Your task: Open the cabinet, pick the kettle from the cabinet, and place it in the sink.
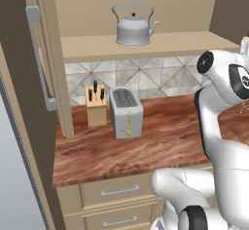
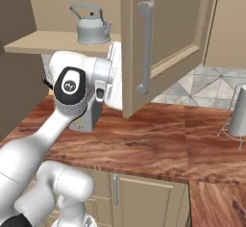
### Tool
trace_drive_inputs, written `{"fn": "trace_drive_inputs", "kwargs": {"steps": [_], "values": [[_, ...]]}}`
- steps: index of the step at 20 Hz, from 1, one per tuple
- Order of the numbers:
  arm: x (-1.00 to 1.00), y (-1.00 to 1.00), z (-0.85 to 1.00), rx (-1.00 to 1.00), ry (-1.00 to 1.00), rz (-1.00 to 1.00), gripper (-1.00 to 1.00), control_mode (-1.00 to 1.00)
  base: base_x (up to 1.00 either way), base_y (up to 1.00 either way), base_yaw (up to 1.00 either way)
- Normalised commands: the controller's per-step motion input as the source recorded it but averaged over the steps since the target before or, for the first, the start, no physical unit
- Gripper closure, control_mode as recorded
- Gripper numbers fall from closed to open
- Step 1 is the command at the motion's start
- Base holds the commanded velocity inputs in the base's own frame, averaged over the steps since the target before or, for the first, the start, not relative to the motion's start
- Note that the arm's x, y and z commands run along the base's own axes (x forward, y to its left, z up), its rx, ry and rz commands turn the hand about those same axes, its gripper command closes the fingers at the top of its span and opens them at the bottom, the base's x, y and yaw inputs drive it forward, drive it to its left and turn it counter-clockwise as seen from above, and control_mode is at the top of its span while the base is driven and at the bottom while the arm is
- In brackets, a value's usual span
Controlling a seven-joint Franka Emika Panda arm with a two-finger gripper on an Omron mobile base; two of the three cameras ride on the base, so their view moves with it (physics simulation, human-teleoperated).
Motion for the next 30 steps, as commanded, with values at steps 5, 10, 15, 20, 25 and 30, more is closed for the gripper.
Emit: {"fn": "trace_drive_inputs", "kwargs": {"steps": [5, 10, 15, 20, 25, 30], "values": [[-0.18, -0.65, 0.0, 0.08, -0.02, -0.07, -1.0, -1.0, 0.0, 0.0, 0.0], [-0.18, -0.68, 0.0, 0.08, 0.0, -0.03, -1.0, -1.0, 0.0, 0.0, 0.0], [-0.15, -0.64, 0.0, 0.05, 0.0, 0.0, -1.0, -1.0, 0.0, 0.0, 0.0], [-0.06, 0.0, -0.05, 0.0, -0.05, 0.07, -1.0, -1.0, 0.0, 0.0, 0.0], [0.0, 0.55, -0.11, -0.02, -0.04, 0.17, -1.0, -1.0, 0.0, 0.0, 0.0], [0.0, 0.65, 0.0, -0.08, -0.05, 0.26, -1.0, -1.0, 0.0, 0.0, 0.0]]}}
